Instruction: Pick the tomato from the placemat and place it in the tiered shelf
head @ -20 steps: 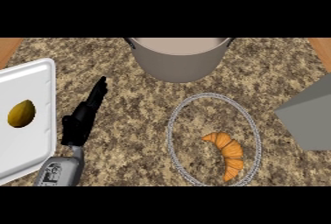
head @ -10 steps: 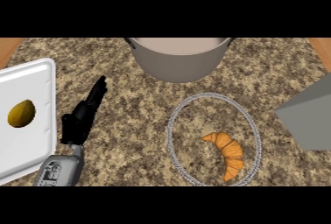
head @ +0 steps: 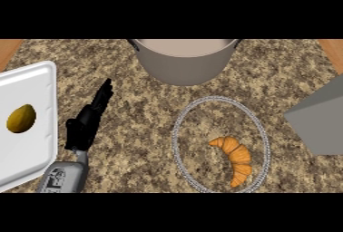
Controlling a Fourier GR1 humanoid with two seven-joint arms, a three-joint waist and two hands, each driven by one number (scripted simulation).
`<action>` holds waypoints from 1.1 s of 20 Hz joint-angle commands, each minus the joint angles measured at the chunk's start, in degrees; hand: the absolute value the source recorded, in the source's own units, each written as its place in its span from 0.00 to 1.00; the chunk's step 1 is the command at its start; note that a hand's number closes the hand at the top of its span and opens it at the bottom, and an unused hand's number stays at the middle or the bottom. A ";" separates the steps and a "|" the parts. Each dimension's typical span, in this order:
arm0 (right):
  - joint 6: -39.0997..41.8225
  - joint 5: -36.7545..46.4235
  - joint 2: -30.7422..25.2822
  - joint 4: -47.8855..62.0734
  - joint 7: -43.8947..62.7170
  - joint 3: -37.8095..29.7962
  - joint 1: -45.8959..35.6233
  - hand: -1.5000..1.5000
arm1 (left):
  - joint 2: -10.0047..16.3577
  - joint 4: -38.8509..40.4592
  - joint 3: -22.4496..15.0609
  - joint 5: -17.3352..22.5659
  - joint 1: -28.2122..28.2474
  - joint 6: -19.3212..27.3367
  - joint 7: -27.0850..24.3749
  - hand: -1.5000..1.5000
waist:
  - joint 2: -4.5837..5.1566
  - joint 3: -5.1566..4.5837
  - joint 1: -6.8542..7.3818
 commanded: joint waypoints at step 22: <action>18.58 -11.48 -21.62 30.22 18.28 -11.78 1.26 0.00 | -0.92 -0.10 -0.31 -1.13 1.46 1.05 -1.39 0.50 | 0.68 0.57 0.01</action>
